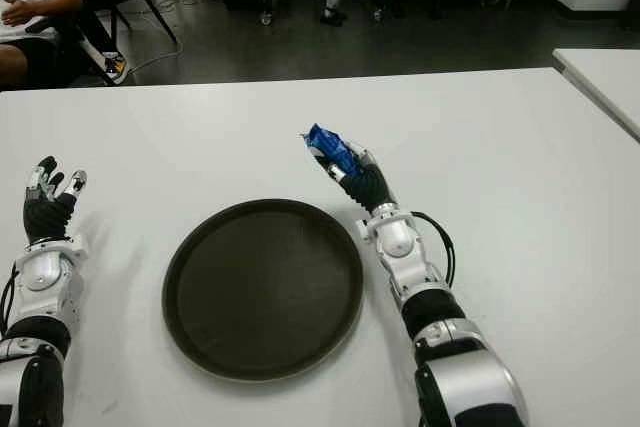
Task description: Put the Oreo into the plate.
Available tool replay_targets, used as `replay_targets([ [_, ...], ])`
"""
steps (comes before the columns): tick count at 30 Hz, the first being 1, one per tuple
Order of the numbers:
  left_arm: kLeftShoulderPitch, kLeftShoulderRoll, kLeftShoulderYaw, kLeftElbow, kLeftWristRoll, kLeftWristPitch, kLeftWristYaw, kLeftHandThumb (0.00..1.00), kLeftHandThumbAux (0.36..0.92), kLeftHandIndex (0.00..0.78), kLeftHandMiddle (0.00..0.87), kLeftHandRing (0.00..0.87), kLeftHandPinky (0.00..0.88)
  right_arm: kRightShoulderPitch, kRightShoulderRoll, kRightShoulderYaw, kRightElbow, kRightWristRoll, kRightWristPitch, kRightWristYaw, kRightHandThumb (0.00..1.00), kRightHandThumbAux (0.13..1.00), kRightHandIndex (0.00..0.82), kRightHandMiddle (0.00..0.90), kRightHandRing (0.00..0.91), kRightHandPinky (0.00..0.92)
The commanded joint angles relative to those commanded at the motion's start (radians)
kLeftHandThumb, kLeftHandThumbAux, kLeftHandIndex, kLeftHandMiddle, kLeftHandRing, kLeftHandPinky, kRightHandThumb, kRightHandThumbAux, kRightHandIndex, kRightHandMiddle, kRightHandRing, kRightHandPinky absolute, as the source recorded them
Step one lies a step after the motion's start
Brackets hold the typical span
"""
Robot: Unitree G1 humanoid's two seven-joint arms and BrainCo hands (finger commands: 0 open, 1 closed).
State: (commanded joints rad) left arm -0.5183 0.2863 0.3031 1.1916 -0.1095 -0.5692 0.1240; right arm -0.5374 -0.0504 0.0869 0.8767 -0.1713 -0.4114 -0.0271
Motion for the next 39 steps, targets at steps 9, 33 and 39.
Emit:
replay_targets([
  [9,-0.002,-0.007,0.006,-0.002,-0.009,-0.012,-0.013,0.000,0.665,0.000,0.000,0.000,0.000,0.033,-0.026,0.034,-0.071,-0.052,-0.046,-0.005,0.710,0.713,0.442,0.837,0.846,0.851],
  [33,-0.004,-0.002,-0.002,-0.001,0.005,-0.008,0.005,0.000,0.676,0.000,0.000,0.000,0.000,0.093,0.007,-0.122,-0.327,0.518,0.279,0.622,0.709,0.713,0.441,0.838,0.846,0.859],
  [39,-0.004,0.000,-0.001,0.004,0.003,-0.003,0.005,0.000,0.670,0.000,0.000,0.000,0.000,0.109,0.002,-0.126,-0.395,0.537,0.344,0.657,0.711,0.711,0.441,0.848,0.850,0.864],
])
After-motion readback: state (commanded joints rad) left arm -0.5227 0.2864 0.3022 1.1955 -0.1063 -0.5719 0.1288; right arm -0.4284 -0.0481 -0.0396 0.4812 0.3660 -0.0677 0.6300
